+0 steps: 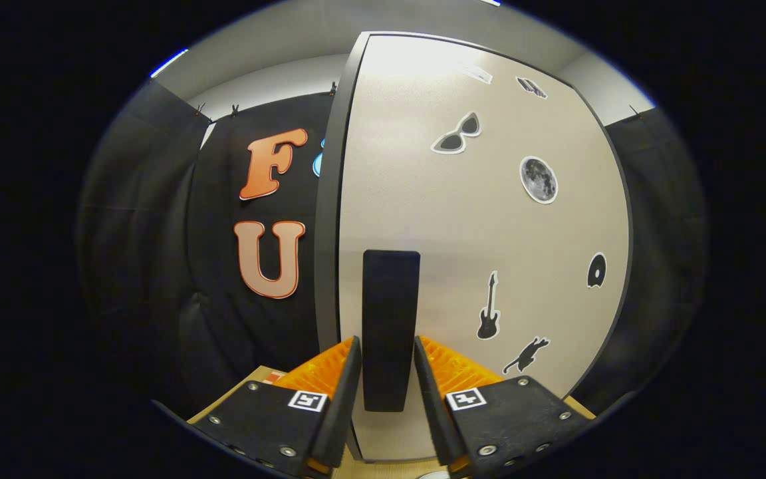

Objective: Open the shoe cabinet door, grab the shoes and put them into the shoe cabinet, then close the shoe cabinet door.

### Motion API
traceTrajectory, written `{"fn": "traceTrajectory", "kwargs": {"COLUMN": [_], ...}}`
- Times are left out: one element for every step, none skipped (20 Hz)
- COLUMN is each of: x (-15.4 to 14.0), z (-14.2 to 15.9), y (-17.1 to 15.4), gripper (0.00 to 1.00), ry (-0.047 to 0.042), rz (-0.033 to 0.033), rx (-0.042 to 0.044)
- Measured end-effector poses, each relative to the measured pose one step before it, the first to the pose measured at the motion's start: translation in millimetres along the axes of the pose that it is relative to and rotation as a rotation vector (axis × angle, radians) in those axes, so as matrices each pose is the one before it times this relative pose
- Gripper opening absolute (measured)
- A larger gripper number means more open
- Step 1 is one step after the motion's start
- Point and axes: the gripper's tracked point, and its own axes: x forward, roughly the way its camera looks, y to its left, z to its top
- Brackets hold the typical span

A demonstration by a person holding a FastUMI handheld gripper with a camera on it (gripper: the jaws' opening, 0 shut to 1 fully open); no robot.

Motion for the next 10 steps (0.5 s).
{"fn": "traceTrajectory", "kwargs": {"x": [-1.85,-0.59,-1.15,-1.39,-2.49,-3.16,-4.67,-4.64,-6.89,-7.5], "z": [-0.57,0.87,-0.5,0.84,0.65,0.1,0.86,0.1,-0.7,0.04], "y": [0.14,-0.17,0.14,-0.41,-0.35,-0.15,-0.13,-1.38,-1.88,-2.32], "gripper": [0.42,0.38,0.37,0.35,0.34,0.34,0.33,0.33,0.32,0.32], "ry": [0.00595,-0.00133,0.00048,-0.00451,0.003,0.00069,-0.00041,0.00025,-0.00026,0.00126], "rz": [-0.00083,0.00014,0.00226,0.00375,0.00455,0.0047,0.0012,-0.00193,-0.0054,-0.00567], "rx": [0.00944,0.00953,-0.00046,-0.00622,0.00025,0.00578,0.00566,-0.0016,-0.00265,-0.00334]}}
